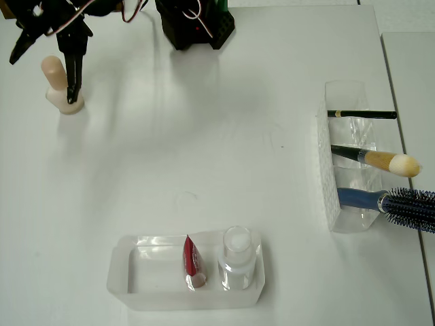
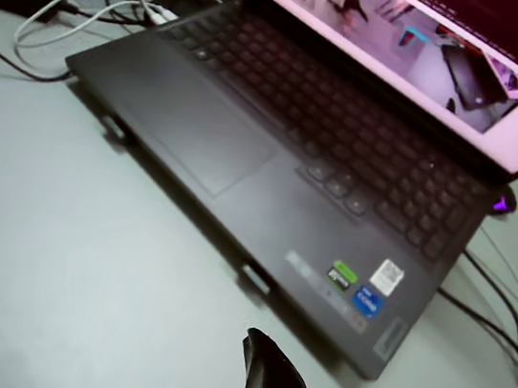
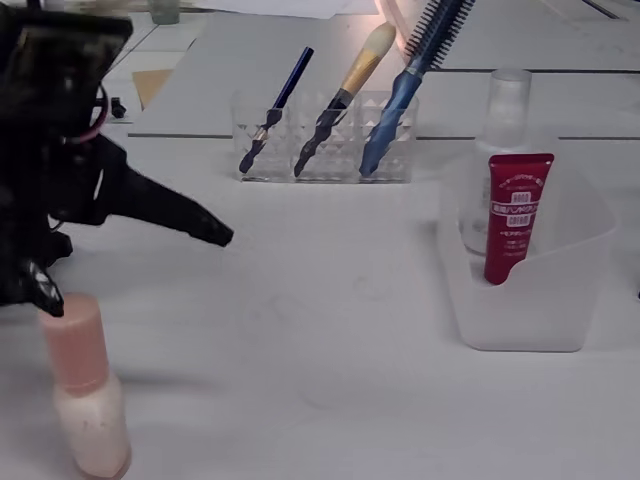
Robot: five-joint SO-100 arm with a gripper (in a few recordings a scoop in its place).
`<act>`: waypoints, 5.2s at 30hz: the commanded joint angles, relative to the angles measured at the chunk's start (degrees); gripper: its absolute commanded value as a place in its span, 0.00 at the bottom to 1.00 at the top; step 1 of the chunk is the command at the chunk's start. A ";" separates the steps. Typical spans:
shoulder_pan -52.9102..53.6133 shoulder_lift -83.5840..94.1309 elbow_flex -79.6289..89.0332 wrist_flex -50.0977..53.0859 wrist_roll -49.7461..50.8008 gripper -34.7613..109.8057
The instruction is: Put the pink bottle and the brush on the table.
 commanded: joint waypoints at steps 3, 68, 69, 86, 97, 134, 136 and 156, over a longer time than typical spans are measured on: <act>0.79 3.43 -7.12 9.40 -0.26 0.68; -82.00 -23.47 -30.59 5.71 17.75 0.52; -82.79 -24.96 -31.64 5.80 17.75 0.52; -89.82 -39.90 -39.73 5.19 17.84 0.50; -92.20 -49.57 -49.22 3.96 17.84 0.50; -95.01 -60.73 -57.74 2.55 17.75 0.36; -95.36 -60.82 -58.45 2.55 17.75 0.35; -96.24 -60.38 -58.27 2.29 18.11 0.24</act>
